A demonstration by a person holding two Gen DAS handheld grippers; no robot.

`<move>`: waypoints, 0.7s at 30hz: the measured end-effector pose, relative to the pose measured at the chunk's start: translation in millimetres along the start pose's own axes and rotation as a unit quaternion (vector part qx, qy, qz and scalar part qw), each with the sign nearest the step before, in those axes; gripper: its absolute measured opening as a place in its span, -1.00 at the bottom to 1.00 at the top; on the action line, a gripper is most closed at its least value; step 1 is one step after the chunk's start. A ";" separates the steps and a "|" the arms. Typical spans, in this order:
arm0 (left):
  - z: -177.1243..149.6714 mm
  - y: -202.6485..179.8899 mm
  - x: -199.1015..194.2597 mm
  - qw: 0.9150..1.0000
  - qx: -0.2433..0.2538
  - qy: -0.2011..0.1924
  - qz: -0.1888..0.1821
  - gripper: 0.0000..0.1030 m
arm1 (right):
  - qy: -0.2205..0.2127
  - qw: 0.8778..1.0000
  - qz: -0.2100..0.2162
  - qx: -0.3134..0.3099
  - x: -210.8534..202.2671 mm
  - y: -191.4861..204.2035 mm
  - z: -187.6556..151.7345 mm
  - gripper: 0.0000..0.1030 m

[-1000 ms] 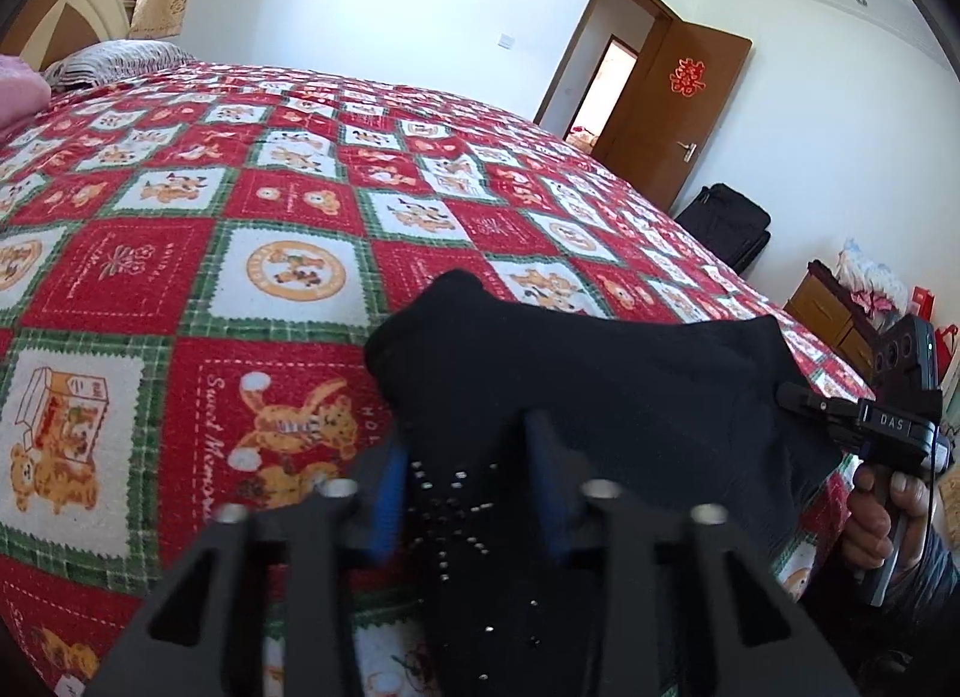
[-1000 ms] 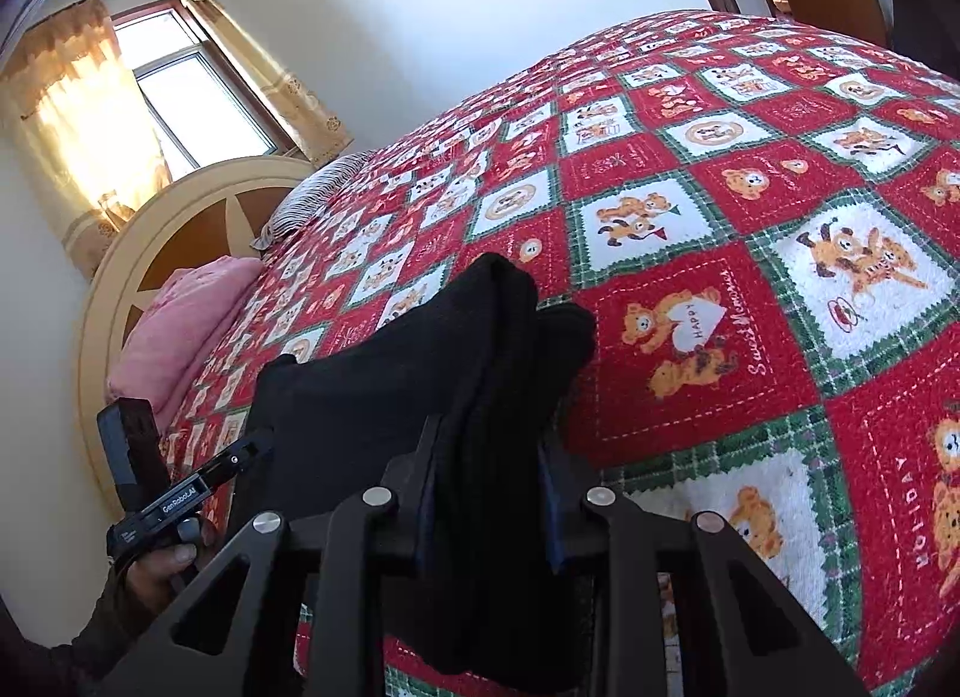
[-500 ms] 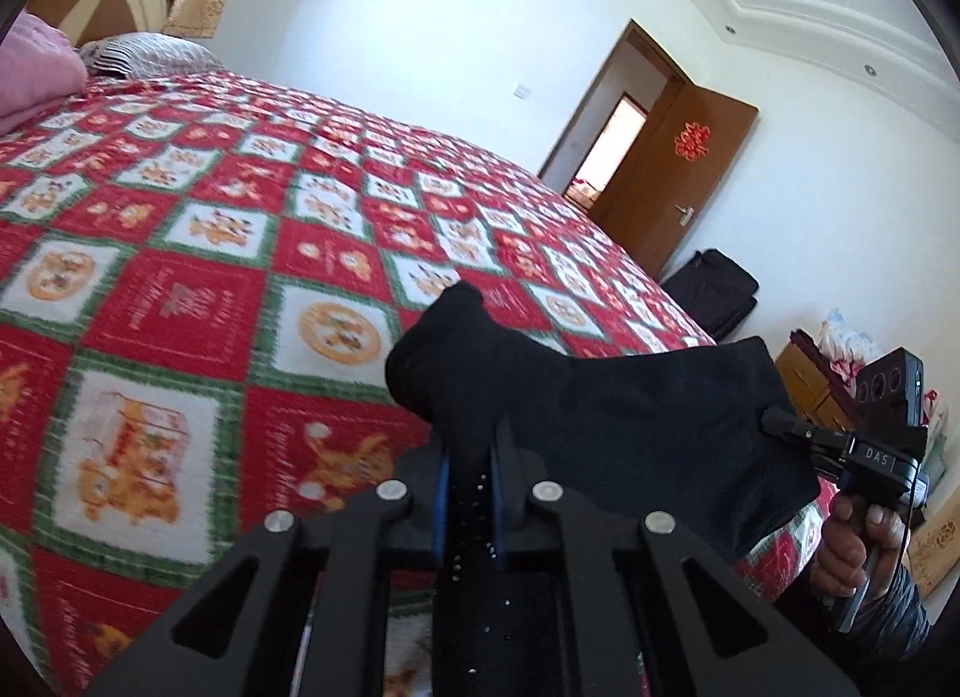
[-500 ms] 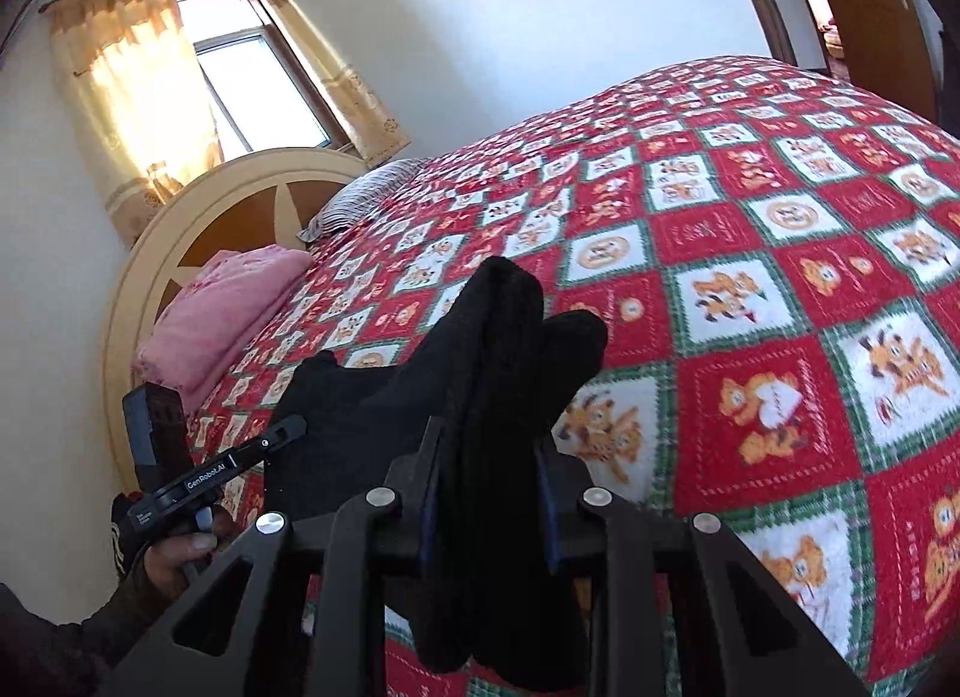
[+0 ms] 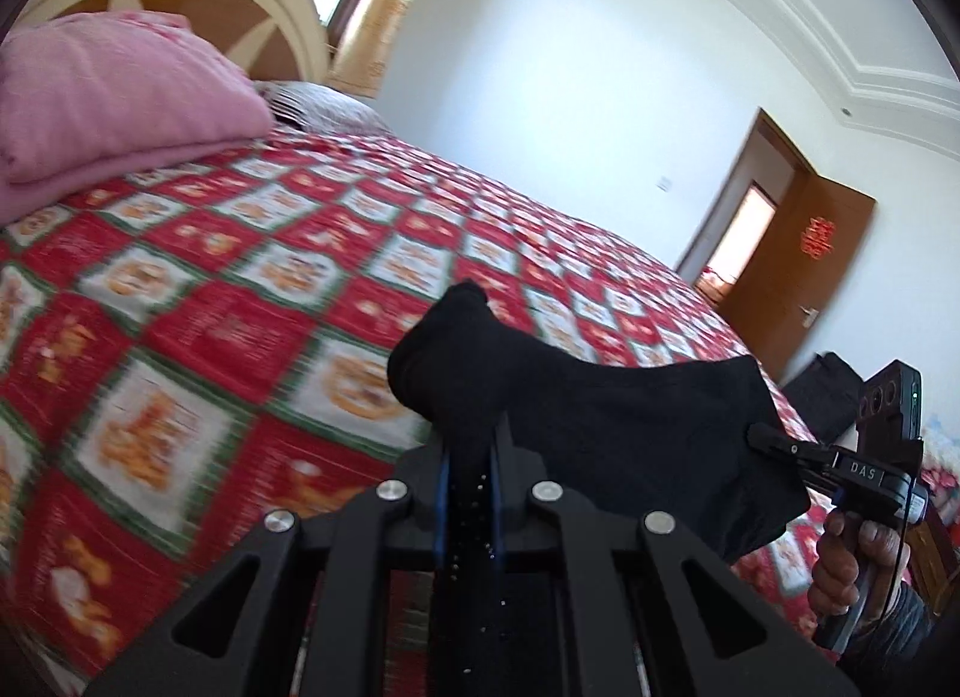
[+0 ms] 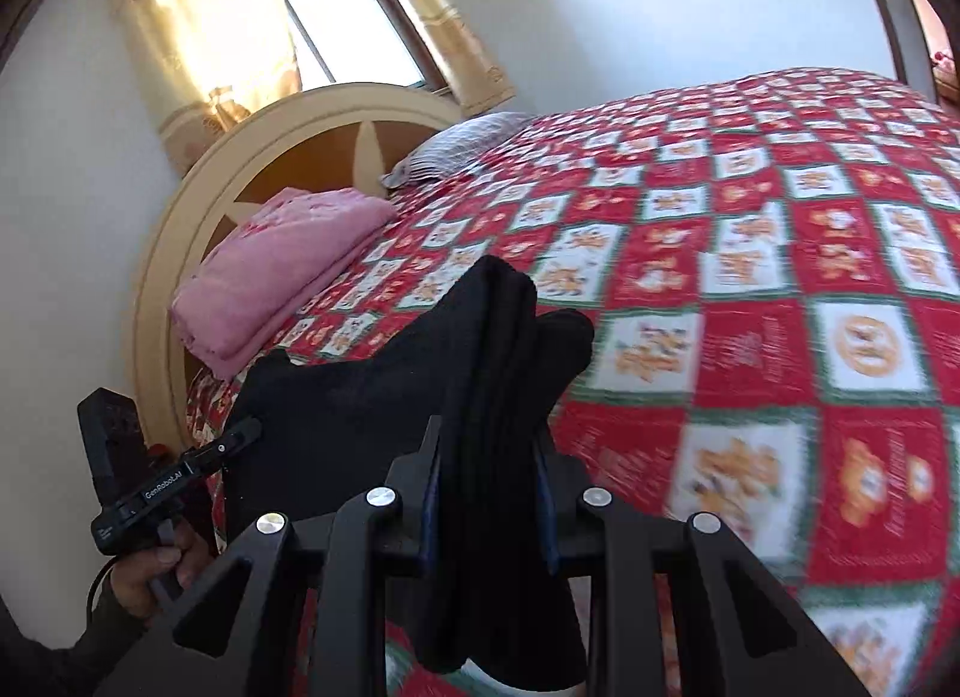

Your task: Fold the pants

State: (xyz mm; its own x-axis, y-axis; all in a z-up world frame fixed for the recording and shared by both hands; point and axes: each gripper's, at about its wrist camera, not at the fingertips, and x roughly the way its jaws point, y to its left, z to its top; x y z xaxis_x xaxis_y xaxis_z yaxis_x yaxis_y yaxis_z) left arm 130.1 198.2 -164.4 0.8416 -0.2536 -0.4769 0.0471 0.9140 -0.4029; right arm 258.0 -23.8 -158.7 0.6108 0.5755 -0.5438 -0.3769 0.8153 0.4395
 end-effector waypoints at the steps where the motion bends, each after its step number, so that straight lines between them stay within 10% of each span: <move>1: 0.7 7.8 1.1 1.000 -0.003 -0.003 0.010 -0.78 | 0.008 1.000 0.006 0.001 17.9 4.2 2.8 -0.49; 8: -16.7 39.2 26.1 0.998 -0.015 0.029 0.045 -0.68 | 0.049 0.998 -0.009 0.024 87.2 -4.8 -2.2 -0.48; 21: -25.3 39.7 25.9 0.995 -0.013 0.037 0.090 0.22 | 0.049 0.996 -0.016 0.071 79.9 -32.0 -15.8 -0.32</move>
State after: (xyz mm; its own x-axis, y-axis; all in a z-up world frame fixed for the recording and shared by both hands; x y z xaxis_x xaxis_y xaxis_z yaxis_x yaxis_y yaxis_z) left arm 140.2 219.9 -212.5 0.7927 -0.1101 -0.5996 -0.1151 0.9388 -0.3246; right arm 307.9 -2.9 -227.5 0.5469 0.5592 -0.6231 -0.2530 0.8198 0.5137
